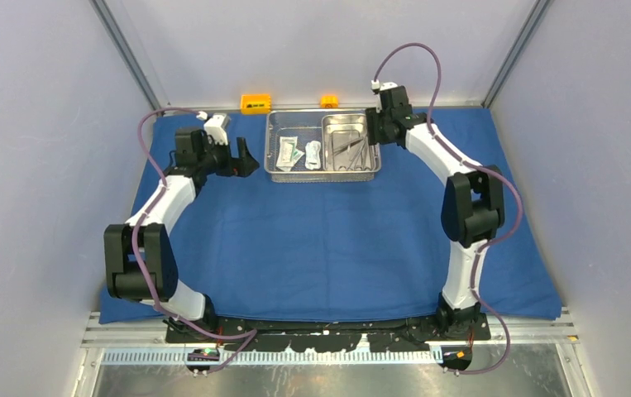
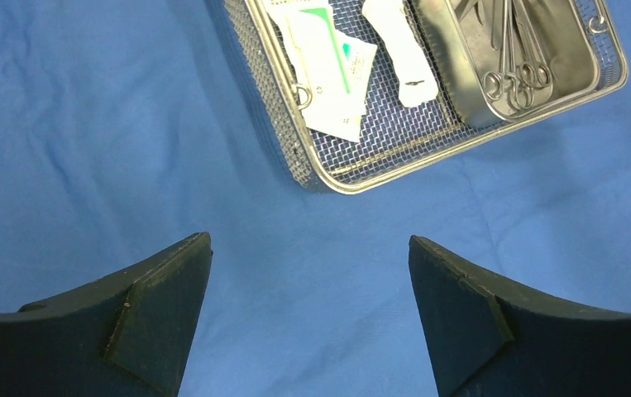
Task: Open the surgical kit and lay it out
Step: Move the container from the surgical kit.
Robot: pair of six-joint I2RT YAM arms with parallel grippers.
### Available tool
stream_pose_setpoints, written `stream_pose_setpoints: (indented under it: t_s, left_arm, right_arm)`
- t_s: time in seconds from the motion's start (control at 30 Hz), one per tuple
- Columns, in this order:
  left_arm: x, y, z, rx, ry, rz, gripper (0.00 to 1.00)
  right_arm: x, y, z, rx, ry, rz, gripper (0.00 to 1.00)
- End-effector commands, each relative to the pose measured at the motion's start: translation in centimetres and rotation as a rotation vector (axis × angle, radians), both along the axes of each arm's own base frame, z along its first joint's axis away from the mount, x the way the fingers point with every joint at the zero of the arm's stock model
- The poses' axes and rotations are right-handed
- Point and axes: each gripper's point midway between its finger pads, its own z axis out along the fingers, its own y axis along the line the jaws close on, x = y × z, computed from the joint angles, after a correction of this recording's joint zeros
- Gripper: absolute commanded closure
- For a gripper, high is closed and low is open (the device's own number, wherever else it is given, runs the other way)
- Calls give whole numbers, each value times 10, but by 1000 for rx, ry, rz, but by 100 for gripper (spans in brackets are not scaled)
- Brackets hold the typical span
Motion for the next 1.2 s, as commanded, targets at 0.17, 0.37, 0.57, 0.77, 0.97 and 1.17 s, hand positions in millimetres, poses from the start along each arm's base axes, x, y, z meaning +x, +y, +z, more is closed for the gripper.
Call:
stream_pose_setpoints:
  t_s: [0.17,0.37,0.57,0.77,0.97,1.17]
  left_arm:
    - [18,-14,24,4,-101,-25,9]
    - [16,-13,23,25,-108,-26,10]
    - [16,-13,22,30,-105,-27,10]
    - [14,-13,24,43,-111,-30,10]
    - [10,-10,30,64,-133,-30,10]
    - [6,-10,32,71,-141,-33,10]
  right_arm:
    - [50,-6,-14,-23,-21,-127,45]
    - [65,-7,-47,22,43,-153,47]
    - [69,-11,-67,56,87,-179,59]
    - [65,-35,-64,83,98,-245,72]
    - [54,-81,-60,89,92,-327,81]
    - [40,-140,-53,81,94,-411,90]
